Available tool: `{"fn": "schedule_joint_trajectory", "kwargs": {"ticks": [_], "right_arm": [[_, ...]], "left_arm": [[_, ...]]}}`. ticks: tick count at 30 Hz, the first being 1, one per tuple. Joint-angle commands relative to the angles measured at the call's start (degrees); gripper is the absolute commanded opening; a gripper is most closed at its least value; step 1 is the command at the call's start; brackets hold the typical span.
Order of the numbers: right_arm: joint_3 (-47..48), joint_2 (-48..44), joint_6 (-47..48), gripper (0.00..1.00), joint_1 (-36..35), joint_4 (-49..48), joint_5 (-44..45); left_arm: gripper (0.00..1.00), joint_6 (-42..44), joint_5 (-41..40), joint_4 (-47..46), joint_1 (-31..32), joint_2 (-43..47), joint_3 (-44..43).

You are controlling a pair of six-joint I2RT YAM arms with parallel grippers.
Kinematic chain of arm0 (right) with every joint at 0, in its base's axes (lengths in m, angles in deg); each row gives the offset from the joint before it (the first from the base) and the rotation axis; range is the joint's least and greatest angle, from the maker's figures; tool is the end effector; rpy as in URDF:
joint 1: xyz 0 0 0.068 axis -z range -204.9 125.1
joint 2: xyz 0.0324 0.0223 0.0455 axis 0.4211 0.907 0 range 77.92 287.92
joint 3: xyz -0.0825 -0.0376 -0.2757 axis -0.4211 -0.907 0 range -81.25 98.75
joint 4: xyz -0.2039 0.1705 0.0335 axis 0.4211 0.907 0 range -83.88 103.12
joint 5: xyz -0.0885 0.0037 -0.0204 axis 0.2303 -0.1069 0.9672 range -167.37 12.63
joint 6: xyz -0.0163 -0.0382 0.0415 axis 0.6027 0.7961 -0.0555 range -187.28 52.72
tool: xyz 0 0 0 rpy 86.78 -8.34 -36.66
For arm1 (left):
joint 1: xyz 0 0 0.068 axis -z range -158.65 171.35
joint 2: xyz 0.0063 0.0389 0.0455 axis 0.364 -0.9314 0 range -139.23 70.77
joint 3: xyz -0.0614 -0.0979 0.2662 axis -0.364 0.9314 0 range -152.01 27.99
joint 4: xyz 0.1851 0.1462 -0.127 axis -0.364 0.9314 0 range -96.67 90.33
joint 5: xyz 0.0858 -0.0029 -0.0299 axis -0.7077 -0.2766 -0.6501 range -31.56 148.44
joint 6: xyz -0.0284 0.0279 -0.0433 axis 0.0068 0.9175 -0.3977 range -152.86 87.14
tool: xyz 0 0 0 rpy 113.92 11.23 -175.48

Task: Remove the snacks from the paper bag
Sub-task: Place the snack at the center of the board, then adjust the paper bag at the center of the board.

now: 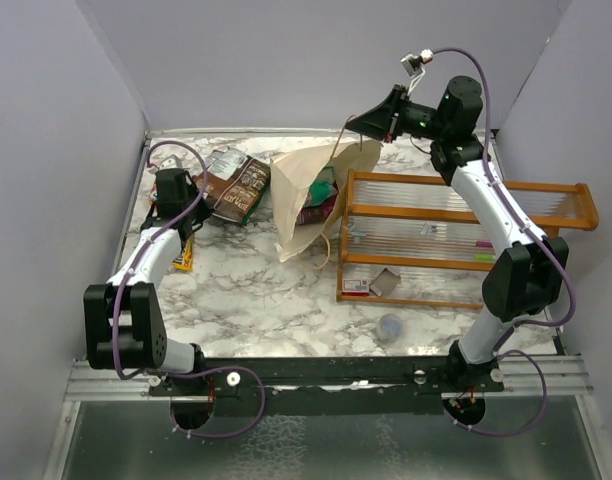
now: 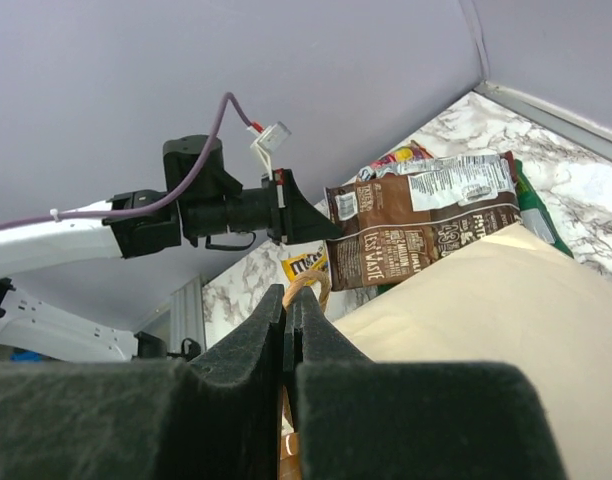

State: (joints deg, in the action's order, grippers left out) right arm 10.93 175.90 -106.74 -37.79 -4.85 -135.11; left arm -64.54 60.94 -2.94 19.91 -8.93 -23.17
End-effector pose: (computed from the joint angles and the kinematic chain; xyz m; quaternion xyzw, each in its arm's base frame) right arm 0.3937 0.1268 0.4357 -0.2111 0.6568 0.5775 0.4366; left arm 0.3181 0.0061 0.2610 -0.2394 0.8423 -0.1444 0.4609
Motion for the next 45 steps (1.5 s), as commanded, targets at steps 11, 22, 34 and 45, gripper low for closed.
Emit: {"fn": "schedule_joint_trajectory", "kwargs": {"ticks": [11,22,34,45], "right_arm": [[5.4,0.6,17.6,0.01,-8.8,12.6,-8.5],[4.5,-1.9,14.2,0.01,-12.2,7.2,1.9],[1.7,-1.1,6.5,0.01,-12.3,-0.8,-1.1],[4.2,-2.2,12.8,0.01,-12.3,6.9,6.2]], "left_arm": [[0.81,0.3,15.6,2.0,-0.4,9.5,-1.3],[0.9,6.7,19.7,2.0,16.5,15.1,-2.3],[0.93,8.1,12.6,-0.7,25.4,24.4,4.9],[0.78,12.0,-20.2,7.2,41.3,15.5,-2.5]]}}
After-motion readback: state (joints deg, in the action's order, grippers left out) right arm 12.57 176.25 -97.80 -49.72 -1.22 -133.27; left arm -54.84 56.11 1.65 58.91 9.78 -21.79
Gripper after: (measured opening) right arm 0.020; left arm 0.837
